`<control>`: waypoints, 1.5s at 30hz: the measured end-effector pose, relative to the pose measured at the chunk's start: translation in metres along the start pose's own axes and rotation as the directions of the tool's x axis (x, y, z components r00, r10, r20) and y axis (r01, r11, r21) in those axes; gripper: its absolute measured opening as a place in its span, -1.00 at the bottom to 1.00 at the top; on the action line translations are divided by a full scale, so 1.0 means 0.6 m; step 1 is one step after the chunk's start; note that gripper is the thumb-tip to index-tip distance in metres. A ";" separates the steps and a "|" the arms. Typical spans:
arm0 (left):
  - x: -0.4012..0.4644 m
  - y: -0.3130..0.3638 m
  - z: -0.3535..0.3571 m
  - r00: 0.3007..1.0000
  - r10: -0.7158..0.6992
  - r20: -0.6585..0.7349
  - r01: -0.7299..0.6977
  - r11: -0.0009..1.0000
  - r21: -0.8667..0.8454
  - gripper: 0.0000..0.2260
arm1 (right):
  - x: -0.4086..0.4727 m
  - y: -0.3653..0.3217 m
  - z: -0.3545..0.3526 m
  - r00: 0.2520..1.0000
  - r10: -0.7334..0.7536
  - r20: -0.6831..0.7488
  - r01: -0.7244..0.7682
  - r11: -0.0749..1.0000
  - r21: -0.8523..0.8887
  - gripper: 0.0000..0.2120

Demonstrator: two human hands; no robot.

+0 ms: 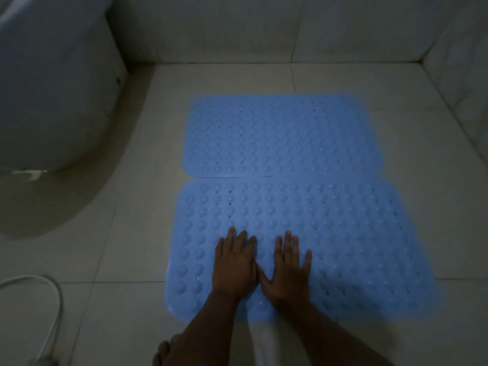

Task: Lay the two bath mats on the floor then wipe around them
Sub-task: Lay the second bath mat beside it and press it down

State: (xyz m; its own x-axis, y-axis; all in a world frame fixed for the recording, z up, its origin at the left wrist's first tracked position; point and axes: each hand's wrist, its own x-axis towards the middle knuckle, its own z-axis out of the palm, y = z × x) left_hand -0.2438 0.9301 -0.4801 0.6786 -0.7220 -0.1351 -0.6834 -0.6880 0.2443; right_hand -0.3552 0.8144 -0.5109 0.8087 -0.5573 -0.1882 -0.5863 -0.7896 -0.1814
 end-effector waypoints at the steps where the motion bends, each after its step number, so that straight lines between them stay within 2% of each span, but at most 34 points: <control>1: -0.002 0.000 -0.003 1.000 -0.004 0.002 0.004 1.000 0.000 -0.49 | 0.000 0.001 -0.001 0.999 -0.010 0.032 0.010 1.000 0.016 -0.12; 3: -0.003 0.001 -0.014 0.999 -0.018 0.027 0.017 1.000 0.004 -0.48 | 0.007 0.003 -0.018 0.993 -0.008 0.117 0.002 0.998 0.056 -0.10; 6: -0.005 0.008 -0.024 0.999 -0.025 0.045 0.025 1.000 0.002 -0.49 | 0.037 0.005 -0.074 0.942 0.015 0.336 -0.062 0.989 0.131 -0.10; 9: -0.016 0.017 -0.034 0.999 -0.029 0.033 0.030 1.000 -0.002 -0.52 | 0.080 0.013 -0.139 0.879 -0.007 0.476 -0.113 0.968 0.223 -0.22; 11: -0.020 0.028 -0.036 1.000 -0.018 0.019 0.018 1.000 -0.006 -0.51 | 0.101 0.035 -0.166 0.910 -0.009 0.415 -0.130 0.943 0.306 -0.41; 15: -0.021 0.030 -0.006 0.995 0.098 -0.037 -0.097 0.995 0.016 -0.51 | 0.134 0.054 -0.189 0.987 0.051 0.155 -0.109 0.913 0.392 -0.66; 18: -0.015 0.035 0.035 0.984 0.176 -0.020 -0.176 0.984 0.022 -0.42 | 0.160 0.054 -0.165 0.999 0.002 0.051 -0.023 0.906 0.423 -0.67; 20: -0.017 0.040 0.054 0.986 0.166 -0.011 -0.165 0.986 0.018 -0.34 | 0.167 0.056 -0.144 0.998 -0.052 -0.033 0.061 0.910 0.411 -0.64; 23: -0.011 0.042 0.069 0.991 0.130 -0.001 -0.130 0.991 0.014 -0.25 | 0.180 0.066 -0.102 0.967 -0.152 -0.203 0.218 0.910 0.352 -0.72; 25: -0.012 0.041 0.071 0.993 0.118 0.006 -0.118 0.993 0.028 -0.23 | 0.182 0.069 -0.085 0.943 -0.213 -0.257 0.289 0.905 0.311 -0.77; 29: -0.015 0.043 0.075 0.992 0.123 0.027 -0.123 0.992 0.013 -0.17 | 0.177 0.078 -0.087 0.938 -0.187 -0.290 0.261 0.936 0.238 -0.81; 33: -0.011 0.042 0.066 0.984 0.129 0.121 -0.125 0.991 -0.046 0.02 | 0.166 0.081 -0.114 0.937 -0.152 -0.314 0.222 0.954 0.201 -0.80; 36: 0.000 0.042 0.046 0.949 0.122 0.292 -0.107 0.992 -0.066 0.05 | 0.159 0.069 -0.156 0.985 -0.055 -0.162 0.087 0.976 0.201 -0.78; 38: 0.019 0.033 0.016 0.901 0.133 0.413 -0.100 0.990 -0.099 -0.05 | 0.148 0.052 -0.182 1.000 -0.005 -0.010 0.006 0.983 0.182 -0.80; 39: 0.029 0.026 -0.007 0.896 0.128 0.424 -0.079 0.988 -0.132 -0.17 | 0.143 0.042 -0.192 0.998 0.011 0.056 -0.021 0.983 0.185 -0.80; 40: 0.037 0.015 -0.029 0.921 0.095 0.377 -0.015 0.978 -0.210 -0.30 | 0.136 0.030 -0.200 0.994 0.022 0.108 -0.042 0.980 0.193 -0.79; 42: 0.031 -0.010 -0.068 0.979 -0.043 0.198 0.107 0.940 -0.324 -0.44 | 0.113 0.003 -0.203 0.987 -0.003 0.159 -0.033 0.974 0.223 -0.77; 45: -0.003 -0.062 -0.083 0.992 -0.125 0.003 0.121 0.956 -0.269 -0.55 | 0.063 -0.054 -0.158 0.983 -0.118 0.143 0.085 0.972 0.221 -0.64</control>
State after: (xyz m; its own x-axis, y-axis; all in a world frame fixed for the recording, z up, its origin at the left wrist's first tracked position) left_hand -0.2062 0.9607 -0.4411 0.7581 -0.6303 -0.1673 -0.4982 -0.7253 0.4750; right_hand -0.3012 0.7944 -0.4207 0.8574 -0.4174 -0.3012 -0.5113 -0.7578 -0.4054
